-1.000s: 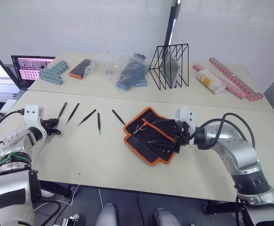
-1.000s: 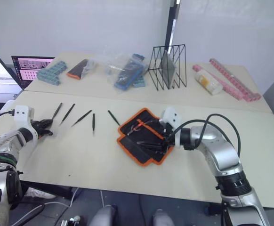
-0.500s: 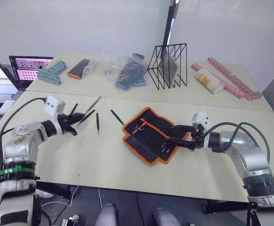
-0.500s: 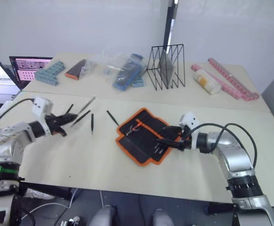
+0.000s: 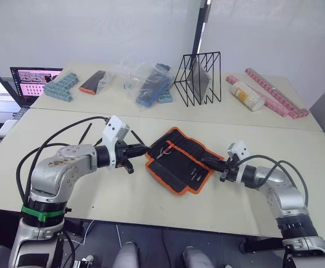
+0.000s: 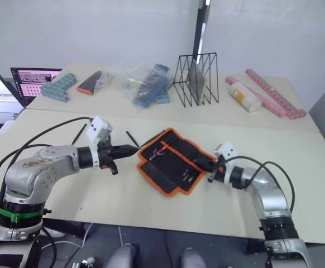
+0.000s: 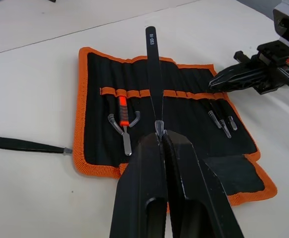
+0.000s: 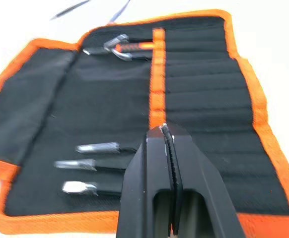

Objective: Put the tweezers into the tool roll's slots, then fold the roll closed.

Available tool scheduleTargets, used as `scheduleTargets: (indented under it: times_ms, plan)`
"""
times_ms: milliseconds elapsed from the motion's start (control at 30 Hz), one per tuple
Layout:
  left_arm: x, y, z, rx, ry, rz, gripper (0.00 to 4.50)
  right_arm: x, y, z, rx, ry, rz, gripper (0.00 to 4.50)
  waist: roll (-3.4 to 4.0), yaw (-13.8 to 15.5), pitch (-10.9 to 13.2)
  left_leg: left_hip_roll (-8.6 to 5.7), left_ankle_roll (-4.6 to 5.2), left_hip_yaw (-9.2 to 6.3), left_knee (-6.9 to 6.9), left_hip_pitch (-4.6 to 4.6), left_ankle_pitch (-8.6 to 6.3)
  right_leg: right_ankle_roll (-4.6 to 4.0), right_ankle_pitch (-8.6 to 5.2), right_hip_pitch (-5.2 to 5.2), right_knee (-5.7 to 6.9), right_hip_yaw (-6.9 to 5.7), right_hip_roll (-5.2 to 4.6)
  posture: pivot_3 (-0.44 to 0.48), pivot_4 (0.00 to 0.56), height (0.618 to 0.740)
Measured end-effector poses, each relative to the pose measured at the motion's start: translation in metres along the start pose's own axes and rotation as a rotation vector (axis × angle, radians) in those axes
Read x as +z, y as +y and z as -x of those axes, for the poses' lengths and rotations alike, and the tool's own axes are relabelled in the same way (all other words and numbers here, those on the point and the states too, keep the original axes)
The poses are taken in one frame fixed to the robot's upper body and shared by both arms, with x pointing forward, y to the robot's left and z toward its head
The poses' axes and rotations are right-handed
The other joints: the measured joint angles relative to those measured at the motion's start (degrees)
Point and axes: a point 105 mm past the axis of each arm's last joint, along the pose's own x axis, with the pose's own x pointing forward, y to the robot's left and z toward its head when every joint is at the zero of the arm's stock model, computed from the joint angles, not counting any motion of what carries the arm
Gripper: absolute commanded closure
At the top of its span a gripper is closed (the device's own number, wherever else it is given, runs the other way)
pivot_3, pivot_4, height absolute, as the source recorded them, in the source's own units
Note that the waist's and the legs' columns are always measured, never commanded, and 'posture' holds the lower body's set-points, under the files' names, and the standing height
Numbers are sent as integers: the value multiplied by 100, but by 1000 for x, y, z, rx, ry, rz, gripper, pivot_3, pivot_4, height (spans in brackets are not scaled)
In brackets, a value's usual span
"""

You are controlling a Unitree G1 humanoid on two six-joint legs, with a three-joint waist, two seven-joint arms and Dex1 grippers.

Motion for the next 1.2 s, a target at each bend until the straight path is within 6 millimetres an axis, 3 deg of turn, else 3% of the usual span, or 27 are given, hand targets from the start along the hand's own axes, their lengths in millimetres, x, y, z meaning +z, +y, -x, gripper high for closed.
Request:
scheduleTargets:
  times_ms: [567,700,933,1200]
  plan:
    - [-31,-20,-32,-5,237,-21,4500,-9,3,-6,-18,41,51,4487,0,-15,-1,-1,1,-8,-2,49,-2,1,-1,72,-31,-5,1,0,150,734]
    - [-42,-13,-39,56,284,-22,4500,-8,2,-6,-22,40,53,4487,0,-28,0,-1,1,-9,-3,51,-2,1,-1,73,-31,-5,1,0,150,734]
    - [-40,-5,-41,129,280,-33,4500,-9,3,-7,-28,41,51,4487,0,-29,-1,-1,1,-10,-3,51,-2,1,-1,74,-31,-5,1,0,150,734]
    - [-40,-12,-49,103,289,-39,4500,-8,6,-13,-32,28,39,4487,0,-37,-1,-1,1,-10,-3,52,-2,1,-1,75,-30,-5,1,0,150,734]
